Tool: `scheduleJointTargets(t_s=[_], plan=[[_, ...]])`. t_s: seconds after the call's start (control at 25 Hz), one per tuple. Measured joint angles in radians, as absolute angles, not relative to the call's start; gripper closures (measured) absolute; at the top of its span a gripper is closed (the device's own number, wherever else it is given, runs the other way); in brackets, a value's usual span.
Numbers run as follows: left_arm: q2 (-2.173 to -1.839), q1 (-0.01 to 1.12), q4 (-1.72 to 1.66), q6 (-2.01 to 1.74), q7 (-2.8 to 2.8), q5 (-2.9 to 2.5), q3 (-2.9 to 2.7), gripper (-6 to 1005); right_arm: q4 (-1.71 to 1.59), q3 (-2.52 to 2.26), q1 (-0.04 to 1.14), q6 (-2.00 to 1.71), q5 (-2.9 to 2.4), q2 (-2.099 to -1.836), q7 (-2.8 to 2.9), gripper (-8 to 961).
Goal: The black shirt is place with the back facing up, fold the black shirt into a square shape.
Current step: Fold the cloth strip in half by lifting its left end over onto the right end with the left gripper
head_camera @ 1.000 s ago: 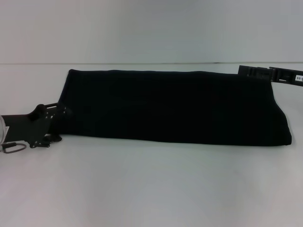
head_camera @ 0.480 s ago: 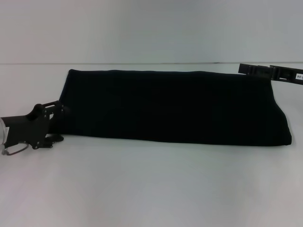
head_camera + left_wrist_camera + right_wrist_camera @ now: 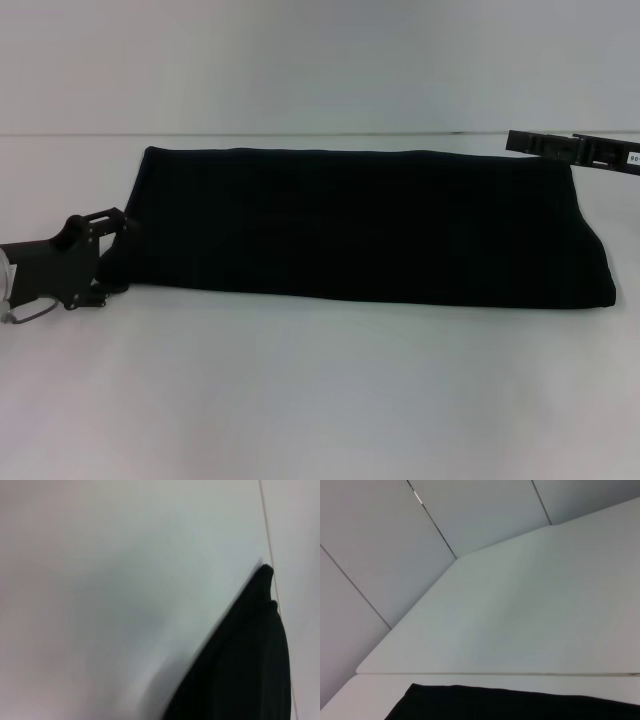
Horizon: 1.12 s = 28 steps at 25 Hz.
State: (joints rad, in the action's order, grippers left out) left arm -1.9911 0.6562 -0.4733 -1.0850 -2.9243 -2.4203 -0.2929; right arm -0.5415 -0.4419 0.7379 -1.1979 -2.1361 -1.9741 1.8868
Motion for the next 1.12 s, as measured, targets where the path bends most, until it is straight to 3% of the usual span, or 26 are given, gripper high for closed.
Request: scheduleJointTargets(t_s=[1.12], plan=[[-1.986, 0.667, -0.477, -1.060, -2.766, -2.409, -0.295, 162, -0.541, -0.443, 0.738, -1.198, -2.132, -1.968, 1.891, 66]])
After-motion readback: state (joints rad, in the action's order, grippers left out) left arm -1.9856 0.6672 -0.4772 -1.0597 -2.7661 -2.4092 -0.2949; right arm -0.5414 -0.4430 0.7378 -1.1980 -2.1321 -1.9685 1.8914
